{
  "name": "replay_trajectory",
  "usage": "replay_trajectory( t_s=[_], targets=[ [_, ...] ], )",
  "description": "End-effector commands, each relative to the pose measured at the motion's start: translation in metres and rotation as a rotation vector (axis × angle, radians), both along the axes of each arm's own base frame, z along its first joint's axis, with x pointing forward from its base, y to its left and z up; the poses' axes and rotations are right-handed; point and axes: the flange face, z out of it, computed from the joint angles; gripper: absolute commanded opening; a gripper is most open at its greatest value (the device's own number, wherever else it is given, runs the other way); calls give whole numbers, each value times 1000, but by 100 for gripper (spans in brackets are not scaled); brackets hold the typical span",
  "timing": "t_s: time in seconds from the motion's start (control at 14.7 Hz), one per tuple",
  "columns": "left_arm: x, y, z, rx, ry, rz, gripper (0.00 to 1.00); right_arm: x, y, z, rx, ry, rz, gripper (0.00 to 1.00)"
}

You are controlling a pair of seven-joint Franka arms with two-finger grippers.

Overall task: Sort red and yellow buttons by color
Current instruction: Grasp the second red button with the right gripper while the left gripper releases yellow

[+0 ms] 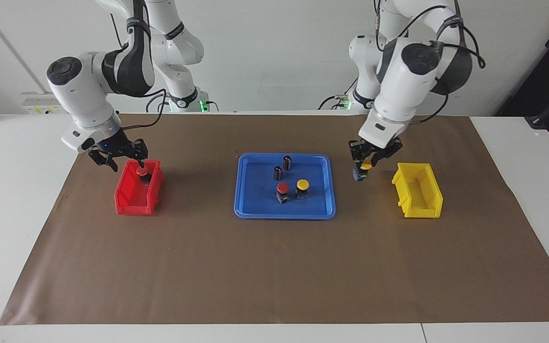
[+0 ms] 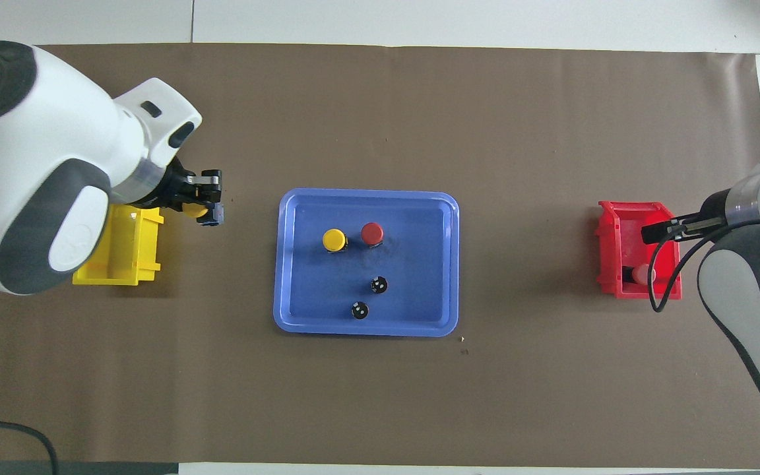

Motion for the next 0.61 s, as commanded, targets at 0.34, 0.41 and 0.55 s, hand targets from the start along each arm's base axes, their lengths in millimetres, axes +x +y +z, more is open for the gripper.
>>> replay_trajectory(
  t_s=[0.34,0.41,0.55],
  targets=[
    [-28,156,-43,61,26,-86,2,37,325,-18,79,-115,-225,70],
    [-35,157,-55,61,-9,-83,2,31,351,-32,92,-127,-230,70],
    [-42,161,-79,60,-28,-74,2,28,362,-49,85,-123,-219,70]
  ],
)
